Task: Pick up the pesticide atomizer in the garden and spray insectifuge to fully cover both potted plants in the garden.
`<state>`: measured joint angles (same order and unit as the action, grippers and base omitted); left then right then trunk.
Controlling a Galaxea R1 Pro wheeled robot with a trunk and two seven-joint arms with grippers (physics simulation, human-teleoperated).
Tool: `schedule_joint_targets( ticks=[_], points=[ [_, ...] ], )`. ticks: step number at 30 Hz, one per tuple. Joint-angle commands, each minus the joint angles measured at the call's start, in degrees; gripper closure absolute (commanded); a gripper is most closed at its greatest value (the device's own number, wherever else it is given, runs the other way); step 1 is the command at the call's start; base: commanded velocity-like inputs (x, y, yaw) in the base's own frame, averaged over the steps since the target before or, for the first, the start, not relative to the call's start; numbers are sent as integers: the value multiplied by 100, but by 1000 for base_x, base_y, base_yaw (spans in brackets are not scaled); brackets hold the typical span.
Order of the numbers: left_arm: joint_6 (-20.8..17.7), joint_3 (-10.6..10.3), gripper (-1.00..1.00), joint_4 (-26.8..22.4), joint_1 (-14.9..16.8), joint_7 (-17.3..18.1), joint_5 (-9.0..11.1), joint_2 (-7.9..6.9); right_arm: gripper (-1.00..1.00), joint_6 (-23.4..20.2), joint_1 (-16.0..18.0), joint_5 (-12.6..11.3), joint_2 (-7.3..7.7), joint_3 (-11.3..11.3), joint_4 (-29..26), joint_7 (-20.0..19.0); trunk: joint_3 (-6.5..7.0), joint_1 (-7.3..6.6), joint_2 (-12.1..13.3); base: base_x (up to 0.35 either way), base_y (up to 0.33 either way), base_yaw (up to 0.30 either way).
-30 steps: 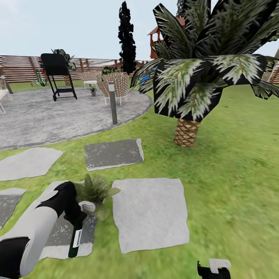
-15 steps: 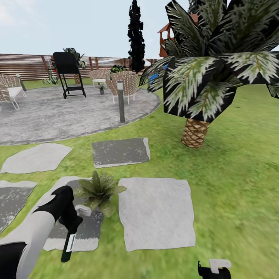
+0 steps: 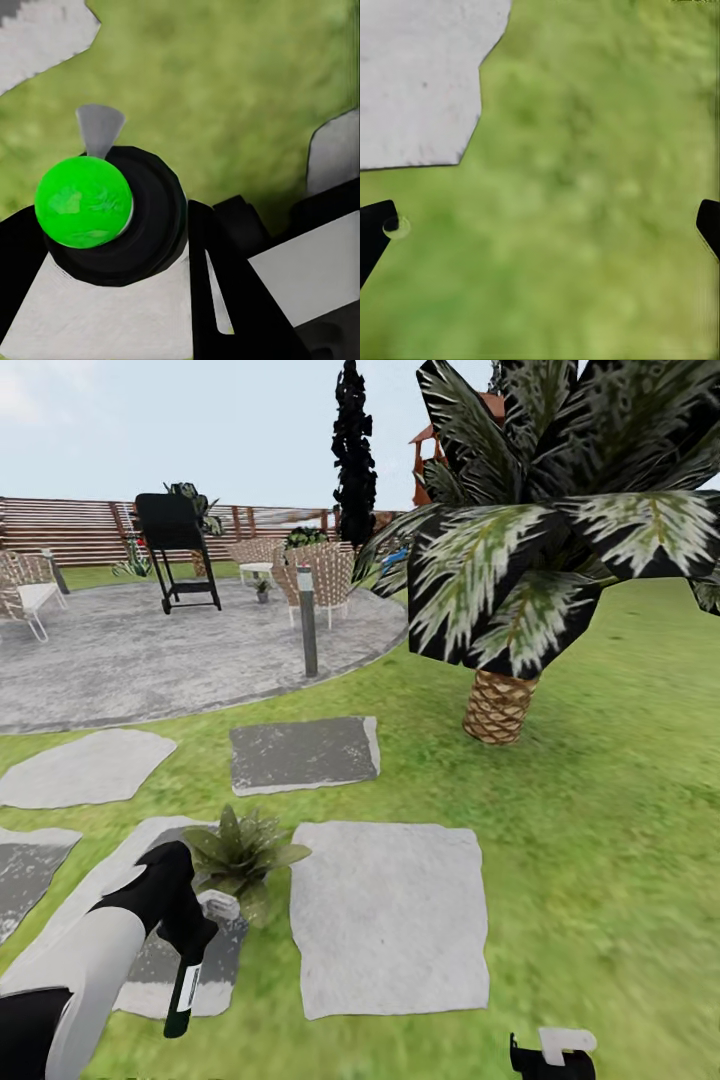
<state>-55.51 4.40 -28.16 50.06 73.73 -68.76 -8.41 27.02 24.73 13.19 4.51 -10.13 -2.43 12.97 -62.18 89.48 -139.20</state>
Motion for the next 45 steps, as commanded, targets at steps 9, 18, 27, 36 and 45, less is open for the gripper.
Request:
schedule_joint_targets(
  ticks=[9,18,27,36,45],
  points=[
    [-48,41,100,12,4,54,-58,6,-100,14,4,61,-3,-42,6,20,-53,-1,-2,3,-269,204],
    [-49,44,100,63,-5,54,-43,6,-100,14,4,61,-3,-42,6,15,-73,-1,-2,229,-188,77],
    [-31,633,100,1,-400,-934,-28,59,-100,14,5,61,-4,-42,13,21,-73,-1,-2,154,-10,167],
    [13,1297,100,-8,-453,-1749,429,306,-100,14,4,61,2,-42,10,10,-73,-1,-2,1,0,198],
    [14,1312,100,-14,-453,-1853,450,340,-100,14,3,69,22,-42,10,-5,-73,-1,-2,30,-8,3]
  ],
)
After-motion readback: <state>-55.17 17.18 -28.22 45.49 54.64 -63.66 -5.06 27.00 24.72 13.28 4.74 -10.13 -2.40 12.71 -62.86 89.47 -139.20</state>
